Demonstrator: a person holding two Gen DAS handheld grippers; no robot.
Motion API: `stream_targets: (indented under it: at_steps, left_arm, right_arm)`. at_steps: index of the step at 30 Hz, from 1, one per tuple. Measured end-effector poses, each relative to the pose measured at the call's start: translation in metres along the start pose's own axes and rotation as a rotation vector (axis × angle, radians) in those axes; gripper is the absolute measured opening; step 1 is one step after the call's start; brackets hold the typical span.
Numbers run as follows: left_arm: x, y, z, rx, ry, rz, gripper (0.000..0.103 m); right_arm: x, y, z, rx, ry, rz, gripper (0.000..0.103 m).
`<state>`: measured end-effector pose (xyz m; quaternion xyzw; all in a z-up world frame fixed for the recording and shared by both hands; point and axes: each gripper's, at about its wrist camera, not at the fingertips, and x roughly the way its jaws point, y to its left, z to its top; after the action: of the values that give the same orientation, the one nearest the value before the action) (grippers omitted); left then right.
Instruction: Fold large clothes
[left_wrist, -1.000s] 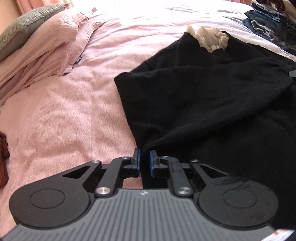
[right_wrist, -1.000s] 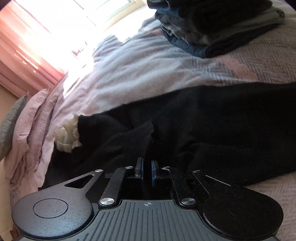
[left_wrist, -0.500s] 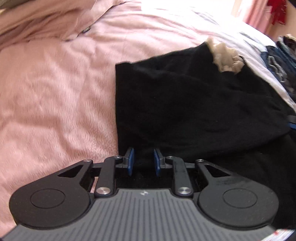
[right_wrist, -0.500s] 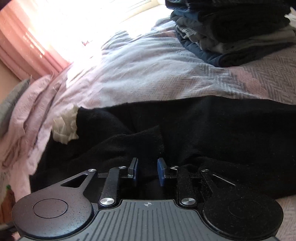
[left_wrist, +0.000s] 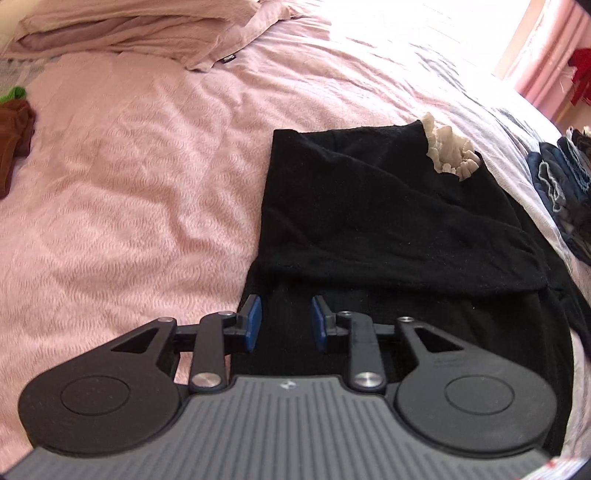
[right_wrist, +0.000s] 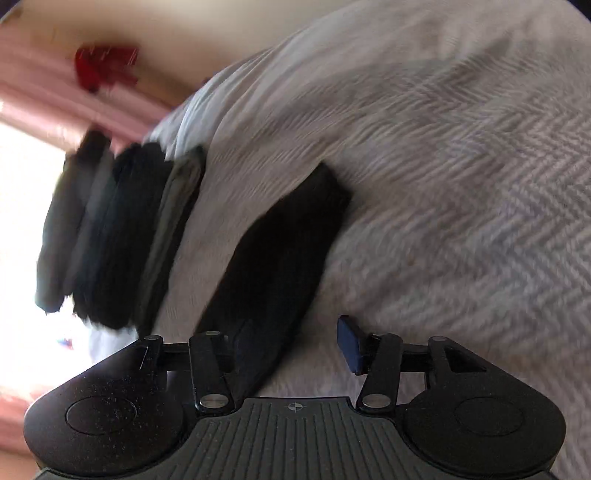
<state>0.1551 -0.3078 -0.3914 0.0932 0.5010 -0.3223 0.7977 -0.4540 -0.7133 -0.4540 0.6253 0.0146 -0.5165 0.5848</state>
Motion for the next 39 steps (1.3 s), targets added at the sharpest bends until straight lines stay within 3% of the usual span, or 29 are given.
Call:
stream_targets:
  at_steps: [3, 4, 5, 10, 14, 17, 21, 23, 25, 26, 27, 29, 32, 35, 39]
  left_arm:
    - [-0.001, 0.000, -0.001, -0.050, 0.003, -0.025, 0.025]
    - [-0.002, 0.000, 0.000, -0.061, 0.003, -0.035, 0.025]
    - [-0.003, 0.000, 0.001, -0.065, 0.003, -0.041, 0.025]
    - [-0.012, 0.005, 0.003, -0.058, 0.007, -0.052, 0.025]
    - [-0.020, 0.015, 0.000, -0.076, 0.012, -0.060, 0.025]
    - [-0.027, 0.022, -0.003, -0.101, 0.010, -0.080, 0.025]
    - [-0.037, 0.032, -0.007, -0.140, -0.001, -0.111, 0.025]
    - [-0.040, 0.038, -0.009, -0.157, -0.005, -0.120, 0.025]
    - [-0.039, 0.044, -0.012, -0.175, 0.002, -0.121, 0.025]
    - [-0.037, 0.047, -0.014, -0.183, 0.010, -0.122, 0.025]
    - [-0.036, 0.050, -0.016, -0.190, 0.016, -0.121, 0.025]
    - [-0.032, 0.055, -0.020, -0.203, 0.028, -0.121, 0.025]
    - [-0.026, 0.059, -0.021, -0.203, 0.036, -0.130, 0.025]
    - [-0.012, 0.054, -0.012, -0.196, 0.042, -0.159, 0.025]
    - [0.014, 0.023, 0.013, -0.152, 0.029, -0.232, 0.025]
  right_arm:
    - [0.014, 0.004, 0.005, -0.004, -0.015, 0.009, 0.044]
    - [0.016, 0.013, 0.006, -0.052, -0.023, -0.007, 0.032]
    - [0.016, 0.023, 0.007, -0.109, -0.026, -0.022, 0.003]
    - [0.007, 0.094, 0.008, -0.336, -0.101, -0.061, 0.003]
    - [0.005, 0.184, -0.017, -0.598, -0.157, -0.063, 0.003]
    - [-0.003, 0.264, -0.074, -0.856, -0.180, 0.077, 0.003]
    - [-0.034, 0.344, -0.198, -1.233, -0.150, 0.425, 0.003]
    - [-0.053, 0.354, -0.279, -1.473, -0.070, 0.624, 0.003]
    - [-0.055, 0.346, -0.351, -1.671, 0.090, 0.689, 0.010]
    - [-0.049, 0.333, -0.386, -1.737, 0.161, 0.670, 0.035]
    - [-0.041, 0.318, -0.411, -1.782, 0.230, 0.644, 0.067]
    - [-0.021, 0.286, -0.442, -1.810, 0.391, 0.593, 0.070]
    - [0.006, 0.248, -0.440, -1.818, 0.488, 0.441, 0.070]
    - [0.016, 0.224, -0.405, -1.793, 0.459, 0.300, 0.070]
    - [0.040, 0.215, -0.340, -1.709, 0.310, 0.077, 0.070]
